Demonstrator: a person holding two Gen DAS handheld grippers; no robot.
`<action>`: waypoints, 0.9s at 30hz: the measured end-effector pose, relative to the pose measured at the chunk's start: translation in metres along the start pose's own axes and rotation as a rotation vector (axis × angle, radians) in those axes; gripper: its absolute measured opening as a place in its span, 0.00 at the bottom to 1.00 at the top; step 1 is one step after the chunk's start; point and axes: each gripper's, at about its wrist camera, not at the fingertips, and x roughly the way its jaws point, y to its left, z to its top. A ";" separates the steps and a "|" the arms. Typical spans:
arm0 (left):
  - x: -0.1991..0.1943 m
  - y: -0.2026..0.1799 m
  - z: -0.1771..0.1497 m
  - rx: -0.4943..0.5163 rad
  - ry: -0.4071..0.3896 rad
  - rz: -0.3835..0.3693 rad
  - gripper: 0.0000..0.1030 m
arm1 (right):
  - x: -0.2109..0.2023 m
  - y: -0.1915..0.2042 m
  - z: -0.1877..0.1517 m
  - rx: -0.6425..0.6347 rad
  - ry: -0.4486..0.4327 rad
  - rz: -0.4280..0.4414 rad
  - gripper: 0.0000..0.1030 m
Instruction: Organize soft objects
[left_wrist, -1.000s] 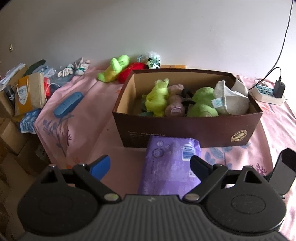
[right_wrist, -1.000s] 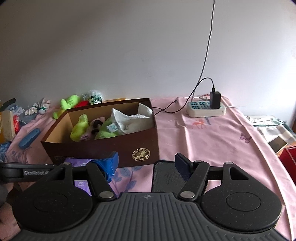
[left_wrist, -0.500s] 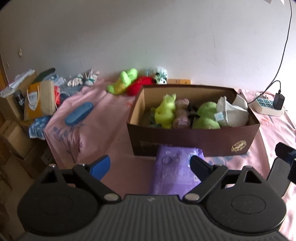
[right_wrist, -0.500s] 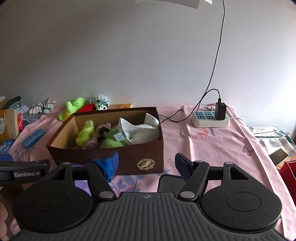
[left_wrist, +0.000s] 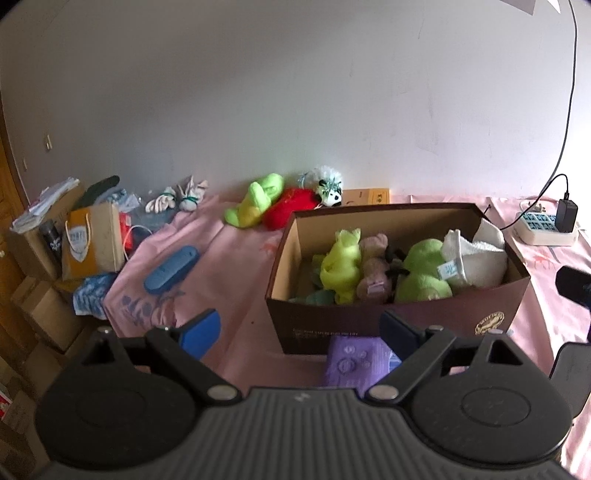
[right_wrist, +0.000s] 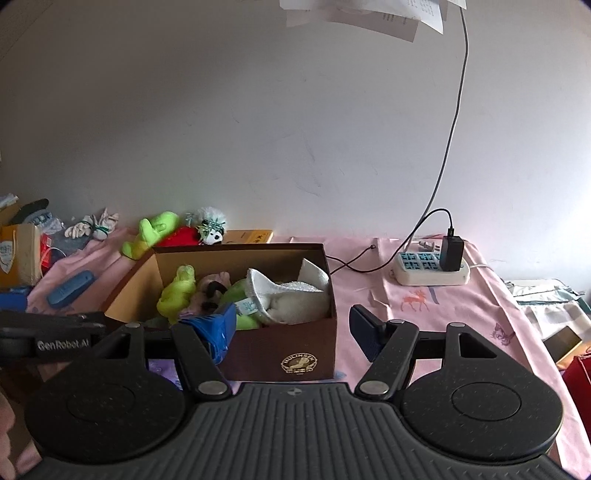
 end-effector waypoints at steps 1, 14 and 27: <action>0.001 -0.001 0.001 -0.001 -0.001 0.000 0.89 | 0.002 0.000 -0.001 0.002 0.004 0.000 0.52; 0.014 -0.009 -0.003 -0.006 0.020 -0.018 0.89 | 0.003 -0.006 -0.009 0.016 0.023 -0.003 0.52; 0.015 -0.005 -0.004 -0.041 0.028 -0.047 0.89 | 0.012 -0.001 -0.008 0.017 0.039 -0.004 0.52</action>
